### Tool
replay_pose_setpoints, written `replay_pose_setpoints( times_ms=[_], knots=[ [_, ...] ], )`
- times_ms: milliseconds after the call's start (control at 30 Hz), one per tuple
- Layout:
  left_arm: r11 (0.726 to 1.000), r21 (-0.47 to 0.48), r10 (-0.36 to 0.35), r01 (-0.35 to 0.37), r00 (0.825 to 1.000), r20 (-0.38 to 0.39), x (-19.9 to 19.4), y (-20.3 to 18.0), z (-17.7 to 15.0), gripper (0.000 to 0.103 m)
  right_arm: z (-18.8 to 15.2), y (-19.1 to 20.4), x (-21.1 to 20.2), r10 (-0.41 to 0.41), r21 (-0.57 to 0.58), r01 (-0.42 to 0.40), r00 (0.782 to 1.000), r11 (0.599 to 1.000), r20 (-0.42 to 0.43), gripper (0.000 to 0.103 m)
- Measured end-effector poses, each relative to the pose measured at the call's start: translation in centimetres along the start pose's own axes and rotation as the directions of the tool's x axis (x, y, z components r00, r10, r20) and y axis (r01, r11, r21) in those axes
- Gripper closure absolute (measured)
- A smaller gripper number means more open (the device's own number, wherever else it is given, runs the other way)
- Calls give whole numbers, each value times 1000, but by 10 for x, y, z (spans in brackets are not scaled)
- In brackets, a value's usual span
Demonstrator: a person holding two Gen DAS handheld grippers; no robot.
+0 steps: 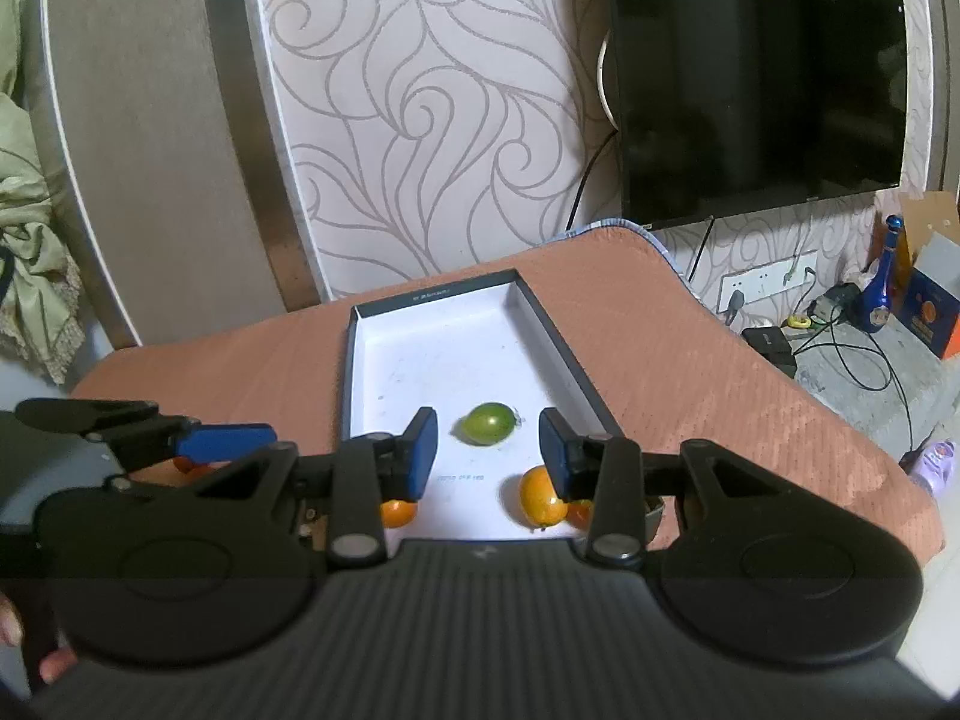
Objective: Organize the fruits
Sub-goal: 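Withdraw both grippers from the box toward the fruits on the cloth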
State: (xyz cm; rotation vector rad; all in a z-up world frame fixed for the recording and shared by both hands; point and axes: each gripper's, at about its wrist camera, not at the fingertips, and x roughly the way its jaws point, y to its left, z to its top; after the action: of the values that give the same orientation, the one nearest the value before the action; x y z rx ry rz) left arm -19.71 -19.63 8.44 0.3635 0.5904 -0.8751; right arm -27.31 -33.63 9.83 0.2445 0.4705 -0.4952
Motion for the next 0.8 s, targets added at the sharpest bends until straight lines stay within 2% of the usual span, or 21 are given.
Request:
replay_pose_setpoints(
  times_ms=[533,800],
  knots=[
    [990,-105,93,-92,996,3,-22,41,-18,42,-11,26,-12,-5,13,5,1000,1000,-2,63],
    [982,-143,128,-126,992,5,-37,58,-32,42,-15,46,-14,23,-17,-24,1000,1000,-10,63]
  ],
)
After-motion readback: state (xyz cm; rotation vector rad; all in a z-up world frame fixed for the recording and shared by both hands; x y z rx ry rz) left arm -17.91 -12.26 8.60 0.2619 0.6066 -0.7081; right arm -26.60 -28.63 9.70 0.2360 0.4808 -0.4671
